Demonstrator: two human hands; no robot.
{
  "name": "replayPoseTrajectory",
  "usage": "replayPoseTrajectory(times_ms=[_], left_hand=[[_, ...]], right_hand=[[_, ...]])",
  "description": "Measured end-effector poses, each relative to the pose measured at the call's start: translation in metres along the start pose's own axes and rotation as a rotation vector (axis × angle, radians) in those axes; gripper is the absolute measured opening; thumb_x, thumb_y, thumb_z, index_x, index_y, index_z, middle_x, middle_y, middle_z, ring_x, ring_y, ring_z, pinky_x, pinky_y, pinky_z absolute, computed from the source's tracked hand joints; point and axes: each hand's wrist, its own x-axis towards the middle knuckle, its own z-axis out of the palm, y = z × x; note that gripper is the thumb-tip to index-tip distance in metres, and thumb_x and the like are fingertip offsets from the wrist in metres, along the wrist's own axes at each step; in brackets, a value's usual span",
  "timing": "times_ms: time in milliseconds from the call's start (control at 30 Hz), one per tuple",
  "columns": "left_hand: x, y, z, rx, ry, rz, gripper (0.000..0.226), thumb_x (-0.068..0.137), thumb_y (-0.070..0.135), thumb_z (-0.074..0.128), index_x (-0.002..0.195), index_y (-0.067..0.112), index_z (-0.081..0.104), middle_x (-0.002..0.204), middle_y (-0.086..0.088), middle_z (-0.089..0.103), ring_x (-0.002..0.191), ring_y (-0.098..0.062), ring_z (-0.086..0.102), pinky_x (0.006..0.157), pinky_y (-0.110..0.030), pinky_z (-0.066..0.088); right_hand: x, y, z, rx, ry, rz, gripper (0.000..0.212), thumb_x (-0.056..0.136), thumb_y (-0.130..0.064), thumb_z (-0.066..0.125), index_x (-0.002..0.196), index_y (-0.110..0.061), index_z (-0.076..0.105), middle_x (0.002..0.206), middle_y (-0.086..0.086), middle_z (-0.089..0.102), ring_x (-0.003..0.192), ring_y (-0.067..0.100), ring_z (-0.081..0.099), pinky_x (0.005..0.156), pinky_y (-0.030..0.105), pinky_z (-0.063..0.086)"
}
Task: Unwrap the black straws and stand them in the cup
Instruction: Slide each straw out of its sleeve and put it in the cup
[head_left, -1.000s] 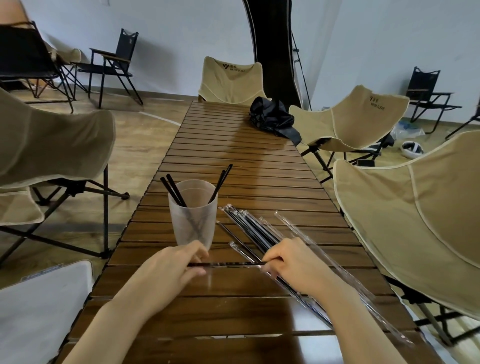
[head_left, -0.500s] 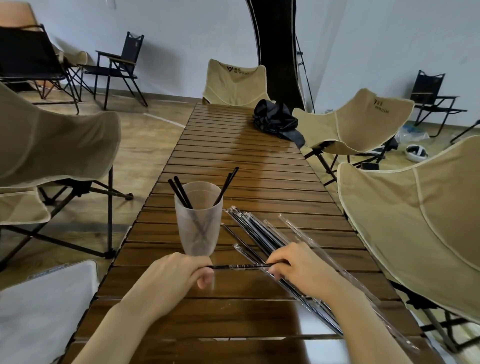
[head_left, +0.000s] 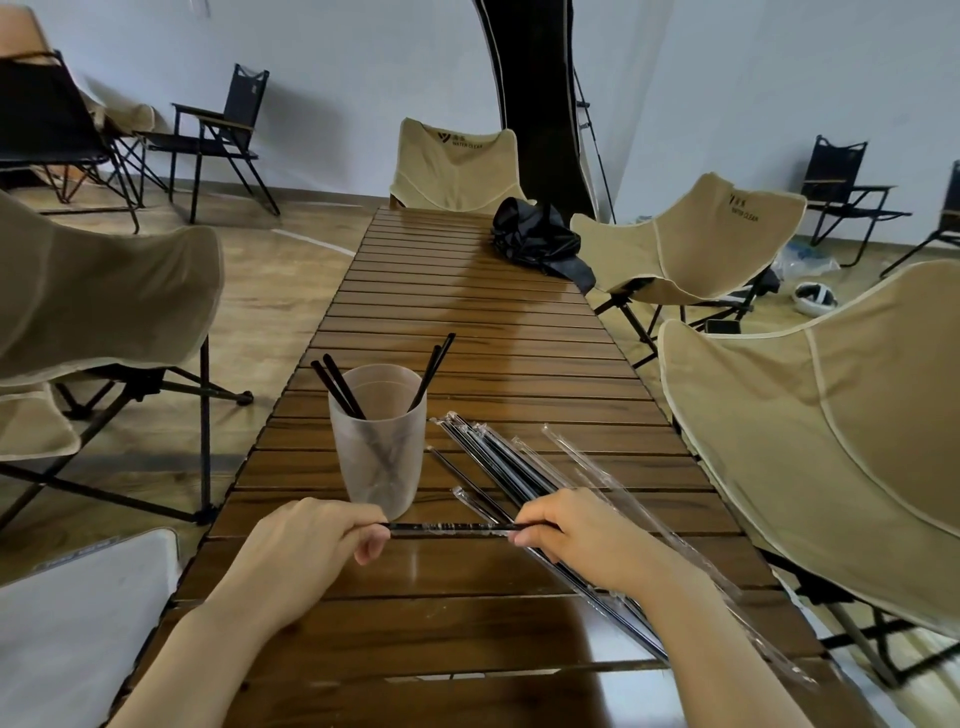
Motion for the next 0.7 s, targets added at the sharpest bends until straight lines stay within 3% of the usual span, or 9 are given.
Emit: replayPoseTrajectory(times_ms=[200, 467, 567, 700], left_hand=[[0.001, 0.000, -0.003, -0.006, 0.017, 0.025, 0.027, 0.096, 0.035, 0.045, 0.070, 0.034, 0.055, 0.069, 0.016, 0.061, 0.074, 0.005, 0.056, 0.063, -0.013, 0.043], [-0.002, -0.006, -0.008, -0.031, 0.021, 0.005, 0.029, 0.095, 0.035, 0.044, 0.069, 0.034, 0.056, 0.071, 0.018, 0.062, 0.078, 0.007, 0.056, 0.063, -0.014, 0.042], [-0.005, -0.015, -0.009, -0.034, 0.031, -0.034, 0.030, 0.096, 0.034, 0.044, 0.069, 0.034, 0.057, 0.074, 0.020, 0.062, 0.080, 0.008, 0.056, 0.062, -0.013, 0.040], [-0.007, -0.025, -0.011, -0.059, 0.031, -0.062, 0.030, 0.097, 0.031, 0.044, 0.071, 0.035, 0.058, 0.081, 0.028, 0.061, 0.078, 0.007, 0.057, 0.064, -0.017, 0.043]], right_hand=[[0.000, 0.002, 0.001, 0.021, 0.002, -0.002, 0.011, 0.096, -0.032, 0.052, 0.093, -0.031, 0.063, 0.075, -0.011, 0.059, 0.066, -0.001, 0.054, 0.062, 0.014, 0.039], [-0.007, 0.010, -0.006, 0.010, 0.025, 0.012, 0.015, 0.097, -0.036, 0.050, 0.084, -0.035, 0.060, 0.067, -0.012, 0.057, 0.057, -0.008, 0.051, 0.054, 0.011, 0.040], [-0.011, 0.020, -0.011, 0.025, 0.054, 0.057, 0.021, 0.096, -0.037, 0.051, 0.083, -0.027, 0.064, 0.065, -0.008, 0.056, 0.055, -0.001, 0.049, 0.057, 0.016, 0.040], [-0.017, 0.032, -0.018, 0.040, 0.090, 0.096, 0.023, 0.096, -0.030, 0.051, 0.087, -0.019, 0.069, 0.063, -0.008, 0.052, 0.052, -0.001, 0.045, 0.054, 0.012, 0.037]])
